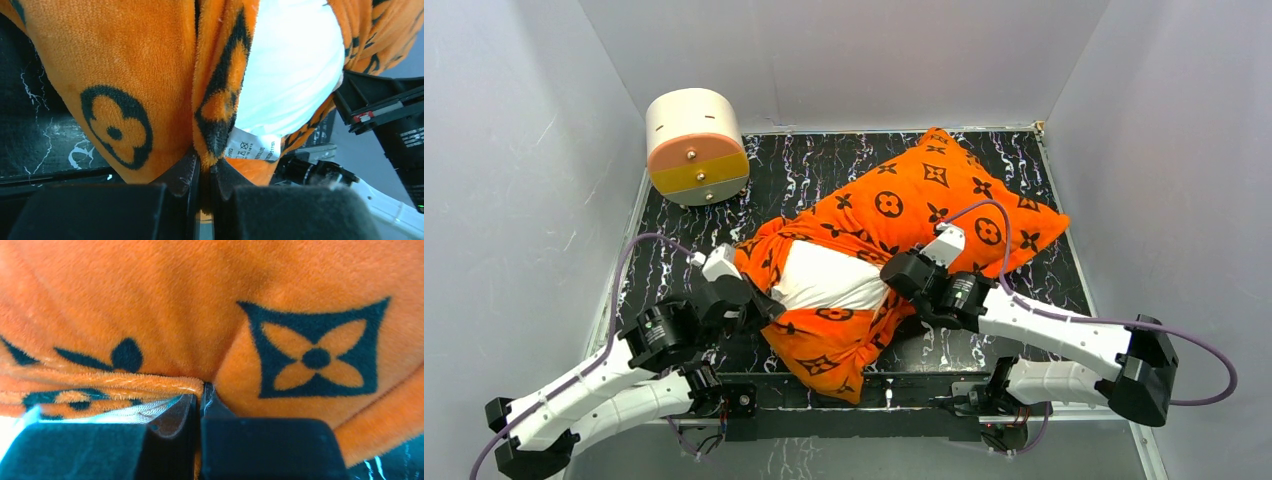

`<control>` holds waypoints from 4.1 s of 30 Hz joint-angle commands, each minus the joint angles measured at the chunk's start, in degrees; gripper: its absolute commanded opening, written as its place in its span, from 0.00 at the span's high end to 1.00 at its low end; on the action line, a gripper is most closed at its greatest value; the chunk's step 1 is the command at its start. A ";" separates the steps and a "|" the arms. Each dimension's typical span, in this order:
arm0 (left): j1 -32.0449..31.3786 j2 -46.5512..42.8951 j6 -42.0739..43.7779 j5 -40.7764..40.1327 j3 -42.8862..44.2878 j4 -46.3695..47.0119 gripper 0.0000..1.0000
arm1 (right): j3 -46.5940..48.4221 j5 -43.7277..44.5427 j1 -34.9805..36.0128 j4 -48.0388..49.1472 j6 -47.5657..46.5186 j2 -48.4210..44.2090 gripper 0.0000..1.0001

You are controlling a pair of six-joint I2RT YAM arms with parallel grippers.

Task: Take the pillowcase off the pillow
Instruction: Remove the pillow from the pillowcase.

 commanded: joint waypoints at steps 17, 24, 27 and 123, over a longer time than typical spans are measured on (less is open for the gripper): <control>0.43 2.72 9.46 0.14 -2.62 0.54 1.00 | 7.88 -22.54 -3.00 9.37 -30.27 4.95 0.99; 0.36 -5.74 13.68 -8.67 0.31 -4.53 1.00 | 4.85 12.36 -3.31 -0.67 -19.56 -5.76 1.00; 0.43 -6.79 12.36 -12.38 0.93 -7.53 1.00 | 8.19 19.94 -7.10 -4.68 -23.10 -8.39 1.00; 17.47 27.27 40.24 10.95 15.09 10.13 0.33 | 6.14 -28.23 -12.51 20.99 -33.25 17.75 0.98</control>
